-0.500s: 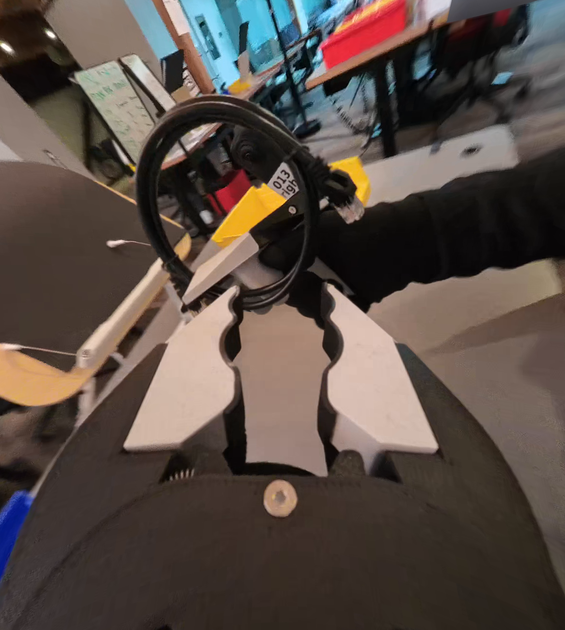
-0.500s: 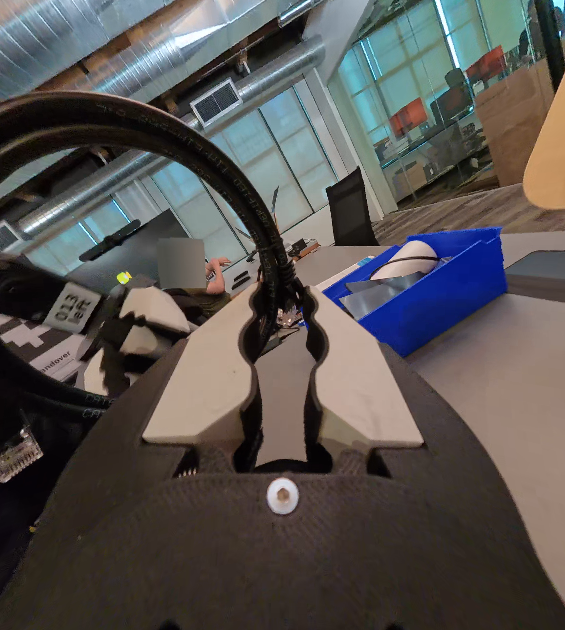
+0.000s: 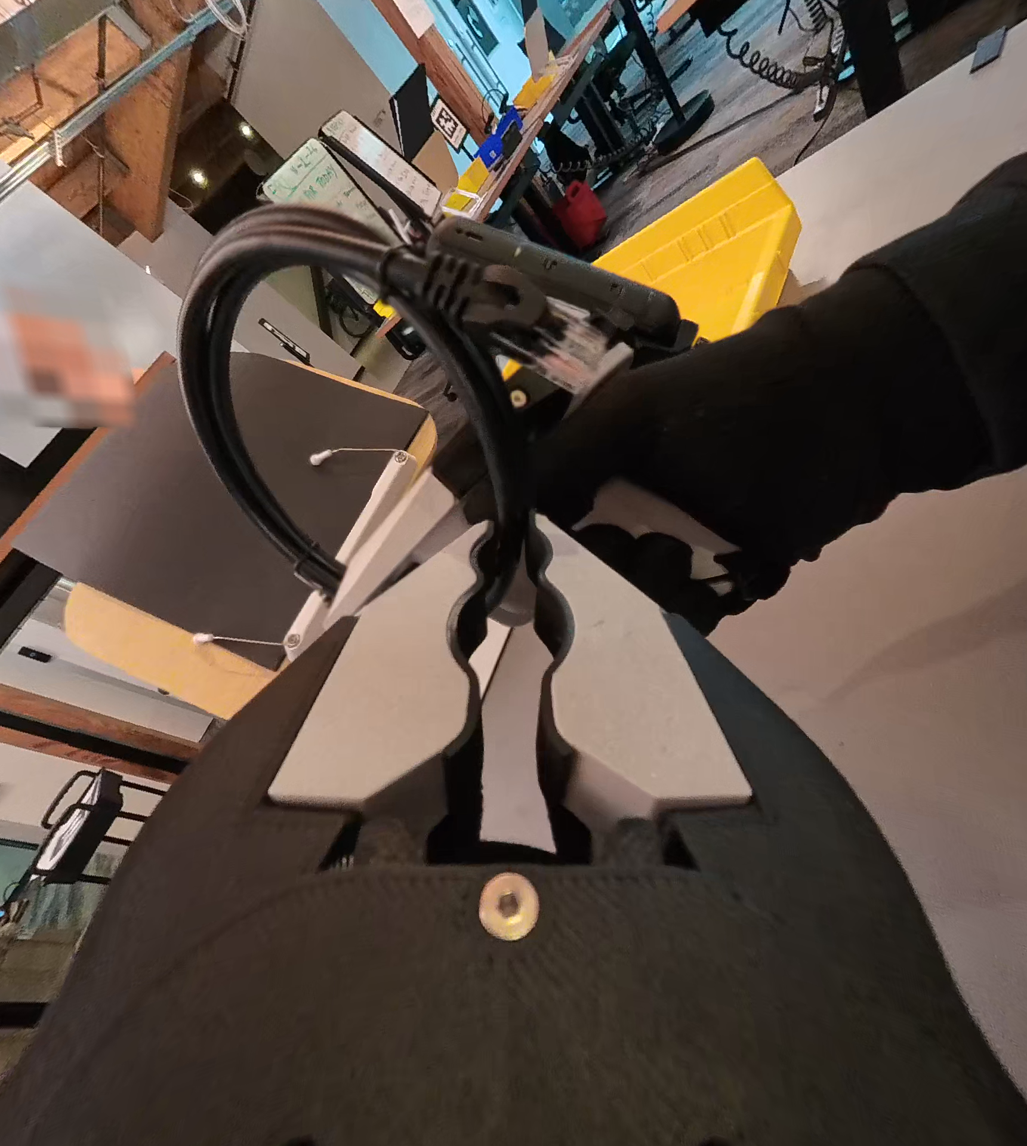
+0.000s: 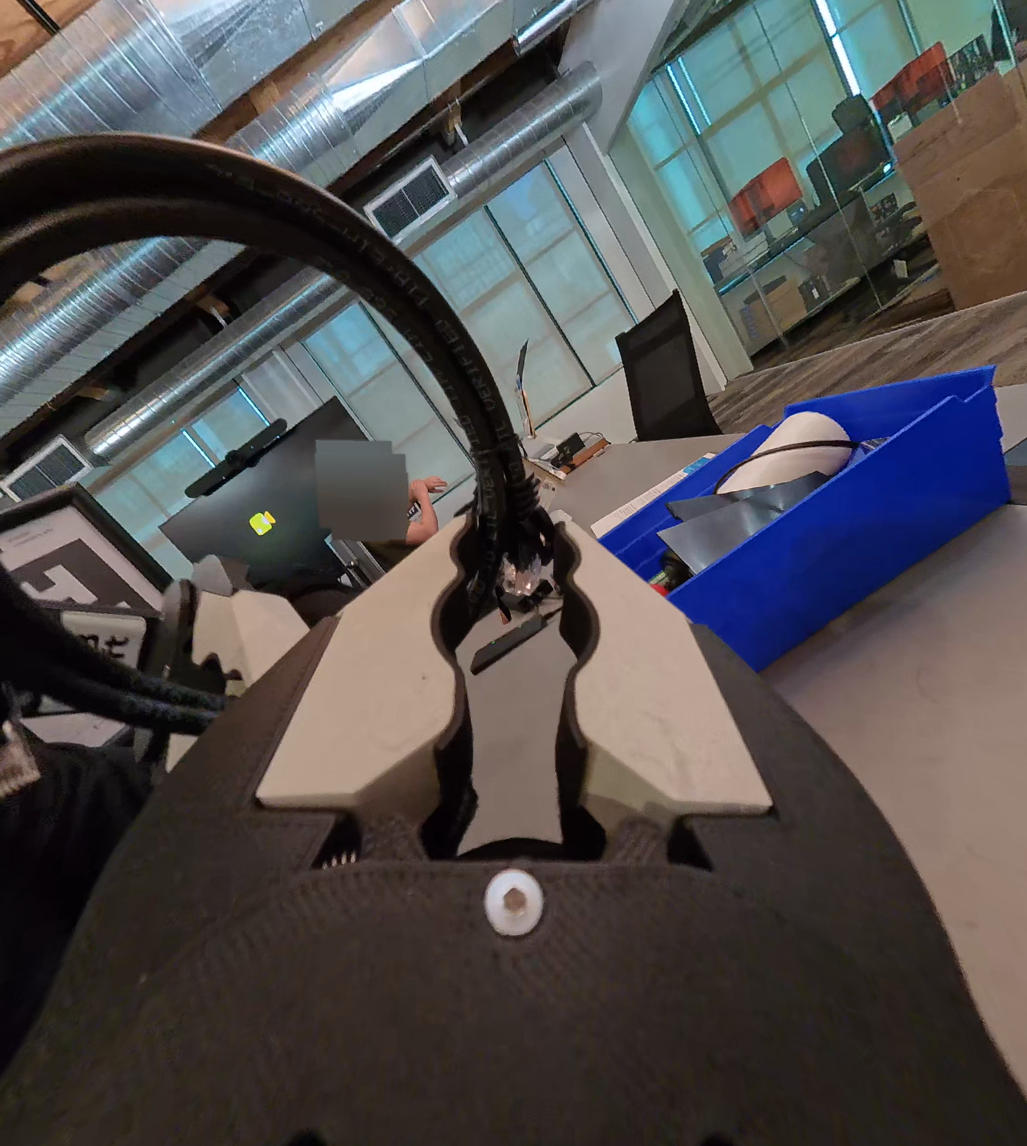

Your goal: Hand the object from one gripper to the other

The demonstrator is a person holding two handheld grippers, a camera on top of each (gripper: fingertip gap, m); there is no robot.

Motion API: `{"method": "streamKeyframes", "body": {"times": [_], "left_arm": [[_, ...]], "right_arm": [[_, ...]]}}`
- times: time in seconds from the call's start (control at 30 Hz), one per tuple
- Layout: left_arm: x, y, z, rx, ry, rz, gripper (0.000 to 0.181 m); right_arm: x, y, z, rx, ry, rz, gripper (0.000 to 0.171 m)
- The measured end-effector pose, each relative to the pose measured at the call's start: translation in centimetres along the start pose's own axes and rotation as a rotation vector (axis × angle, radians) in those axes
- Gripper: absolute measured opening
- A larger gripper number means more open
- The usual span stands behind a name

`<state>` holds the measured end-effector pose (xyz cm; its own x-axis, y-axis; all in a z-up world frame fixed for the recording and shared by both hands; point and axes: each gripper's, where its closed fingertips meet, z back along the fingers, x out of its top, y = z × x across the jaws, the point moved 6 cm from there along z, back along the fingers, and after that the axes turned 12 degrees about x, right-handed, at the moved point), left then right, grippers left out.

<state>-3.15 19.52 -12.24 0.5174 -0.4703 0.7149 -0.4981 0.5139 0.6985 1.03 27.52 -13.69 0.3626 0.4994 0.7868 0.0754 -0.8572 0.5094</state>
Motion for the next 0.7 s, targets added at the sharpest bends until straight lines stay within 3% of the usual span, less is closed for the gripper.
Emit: {"method": "streamKeyframes", "body": {"times": [0.07, 0.17, 0.33, 0.5, 0.7], "left_arm": [[0.1, 0.3, 0.2, -0.018, 0.012, -0.013, 0.004], [0.1, 1.1, 0.5, -0.072, 0.044, 0.027, 0.004], [-0.6, 2.6, 1.1, -0.208, 0.105, 0.157, 0.004], [-1.5, 4.4, 2.1, -0.309, 0.158, 0.243, 0.004], [-2.1, 4.8, 3.0, -0.396, 0.207, 0.25, 0.004]], "right_arm": [[-0.5, -0.3, -0.2, -0.014, 0.025, 0.004, 0.027], [-0.9, -1.2, 0.0, -0.064, 0.075, 0.029, 0.05], [0.0, -2.0, 1.5, -0.193, 0.191, 0.195, 0.055], [3.0, -0.4, 3.3, -0.421, 0.351, 0.74, 0.057], [3.3, 6.6, 0.5, -0.404, 0.545, 1.516, 0.055]]}}
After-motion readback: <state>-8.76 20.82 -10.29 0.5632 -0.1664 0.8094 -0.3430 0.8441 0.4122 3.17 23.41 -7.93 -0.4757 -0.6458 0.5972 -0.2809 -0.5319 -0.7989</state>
